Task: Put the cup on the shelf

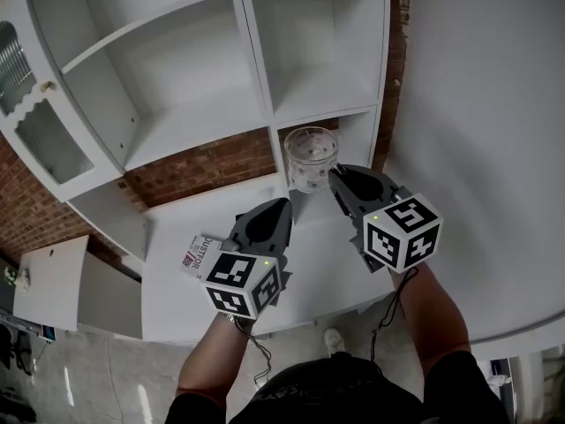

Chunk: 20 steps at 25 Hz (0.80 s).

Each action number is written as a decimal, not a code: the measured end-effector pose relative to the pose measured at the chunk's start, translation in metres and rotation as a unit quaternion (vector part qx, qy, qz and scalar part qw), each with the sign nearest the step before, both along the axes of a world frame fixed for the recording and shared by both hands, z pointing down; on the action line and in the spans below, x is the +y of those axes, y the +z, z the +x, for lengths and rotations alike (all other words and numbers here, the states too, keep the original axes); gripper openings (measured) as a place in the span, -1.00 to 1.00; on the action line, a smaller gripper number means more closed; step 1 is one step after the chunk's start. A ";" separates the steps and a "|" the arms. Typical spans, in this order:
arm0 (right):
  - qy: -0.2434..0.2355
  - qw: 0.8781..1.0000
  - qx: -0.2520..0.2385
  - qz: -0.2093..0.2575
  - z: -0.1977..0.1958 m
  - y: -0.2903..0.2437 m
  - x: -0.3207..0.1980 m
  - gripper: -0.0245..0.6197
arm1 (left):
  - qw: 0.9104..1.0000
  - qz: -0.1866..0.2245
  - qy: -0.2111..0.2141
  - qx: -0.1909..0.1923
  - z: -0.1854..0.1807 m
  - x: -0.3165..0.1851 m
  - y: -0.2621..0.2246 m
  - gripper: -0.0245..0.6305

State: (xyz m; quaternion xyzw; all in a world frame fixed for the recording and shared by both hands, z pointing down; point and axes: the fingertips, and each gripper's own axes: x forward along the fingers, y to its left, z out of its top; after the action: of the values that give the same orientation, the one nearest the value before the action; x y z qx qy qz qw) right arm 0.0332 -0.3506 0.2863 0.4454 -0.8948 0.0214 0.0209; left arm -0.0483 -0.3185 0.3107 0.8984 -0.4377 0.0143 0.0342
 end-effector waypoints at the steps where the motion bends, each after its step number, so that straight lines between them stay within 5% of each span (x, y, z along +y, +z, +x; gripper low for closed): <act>1: -0.001 1.000 0.000 0.001 0.004 -0.001 -0.009 -0.81 | 1.000 0.001 0.000 0.001 0.005 -0.009 -0.001 -0.91; 20: -0.015 1.000 0.004 0.025 0.041 -0.047 -0.136 -0.81 | 0.999 0.032 -0.018 0.006 0.061 -0.130 -0.031 -0.91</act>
State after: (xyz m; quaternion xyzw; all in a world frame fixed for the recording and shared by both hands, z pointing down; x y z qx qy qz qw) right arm 0.0746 -0.4870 0.2388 0.4322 -0.9017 -0.0035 0.0137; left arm 0.0126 -0.4484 0.2793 0.8912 -0.4535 -0.0061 0.0087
